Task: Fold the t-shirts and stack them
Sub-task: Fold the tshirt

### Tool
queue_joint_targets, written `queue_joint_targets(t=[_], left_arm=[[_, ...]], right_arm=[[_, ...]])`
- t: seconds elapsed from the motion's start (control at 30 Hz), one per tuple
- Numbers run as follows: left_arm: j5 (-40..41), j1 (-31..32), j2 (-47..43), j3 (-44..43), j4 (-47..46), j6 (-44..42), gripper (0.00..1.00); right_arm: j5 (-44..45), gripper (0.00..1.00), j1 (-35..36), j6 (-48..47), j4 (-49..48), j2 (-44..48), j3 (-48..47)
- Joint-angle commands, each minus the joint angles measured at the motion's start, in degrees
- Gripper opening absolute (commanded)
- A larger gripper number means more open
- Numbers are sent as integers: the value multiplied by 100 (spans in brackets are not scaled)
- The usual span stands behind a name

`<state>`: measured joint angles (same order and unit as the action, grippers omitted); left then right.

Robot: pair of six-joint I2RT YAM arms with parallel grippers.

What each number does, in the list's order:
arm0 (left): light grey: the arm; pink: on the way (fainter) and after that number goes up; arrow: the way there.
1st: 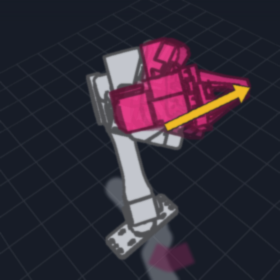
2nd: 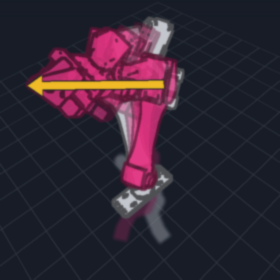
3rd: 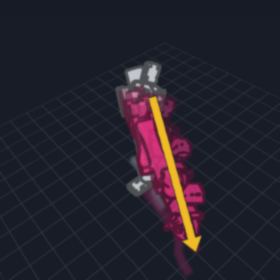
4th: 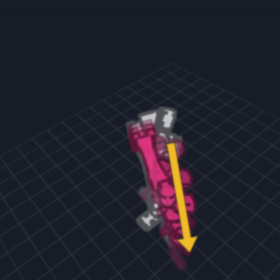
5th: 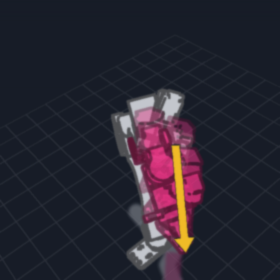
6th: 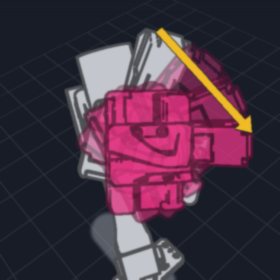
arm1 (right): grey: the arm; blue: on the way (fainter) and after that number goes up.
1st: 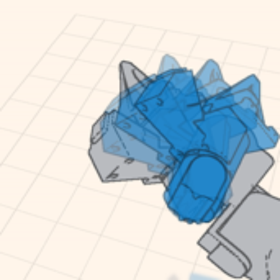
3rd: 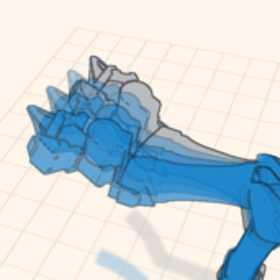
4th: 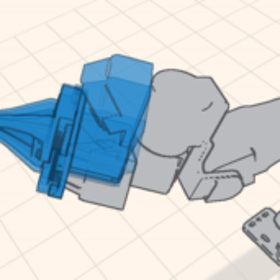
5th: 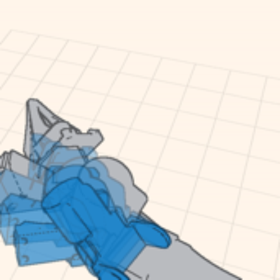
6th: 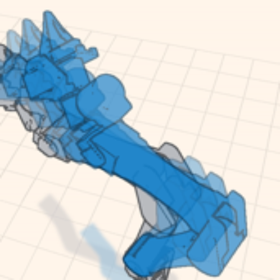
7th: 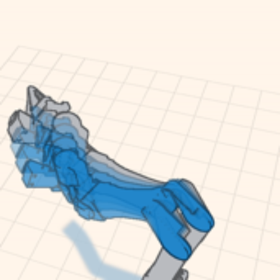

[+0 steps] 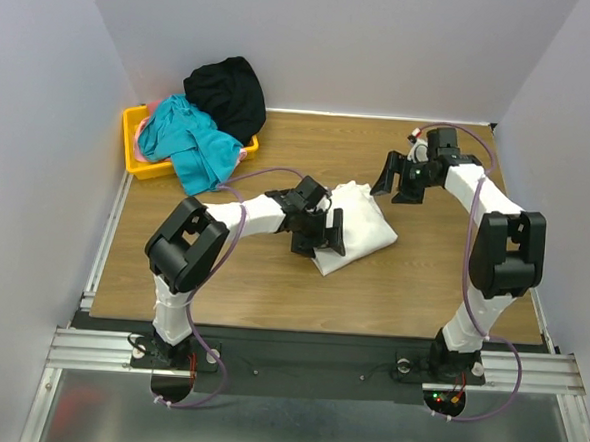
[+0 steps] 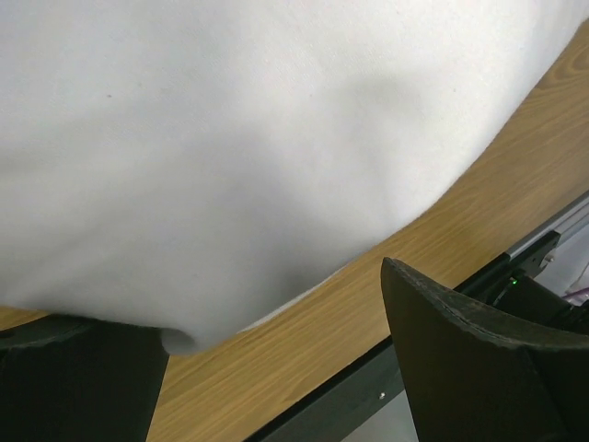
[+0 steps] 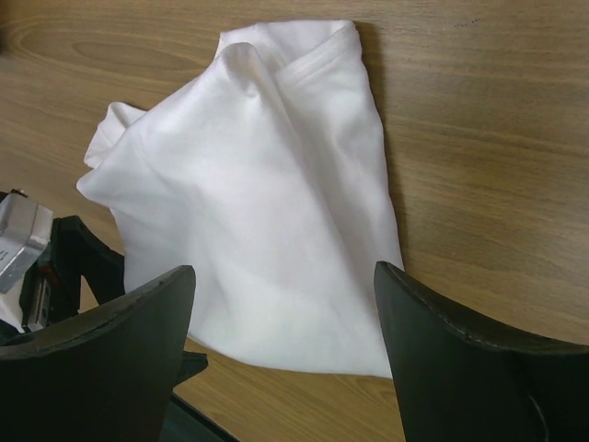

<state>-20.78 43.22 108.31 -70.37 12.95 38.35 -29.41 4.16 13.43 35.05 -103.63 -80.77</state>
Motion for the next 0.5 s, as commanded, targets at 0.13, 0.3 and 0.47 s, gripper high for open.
queue_joint_targets(t=[0.13,0.3,0.47], left_arm=[[521,-261,-284,313,172,-178,98],[794,-472,-635,383,410,-205,99],[865,-701,-733,393,542,-328,99]], right_arm=[[-539,84,-100,-323,-683,-183,413],[-864,84,-100,-455,-885,-254,659],[-935,84,-109,-464,-965,-394,773]])
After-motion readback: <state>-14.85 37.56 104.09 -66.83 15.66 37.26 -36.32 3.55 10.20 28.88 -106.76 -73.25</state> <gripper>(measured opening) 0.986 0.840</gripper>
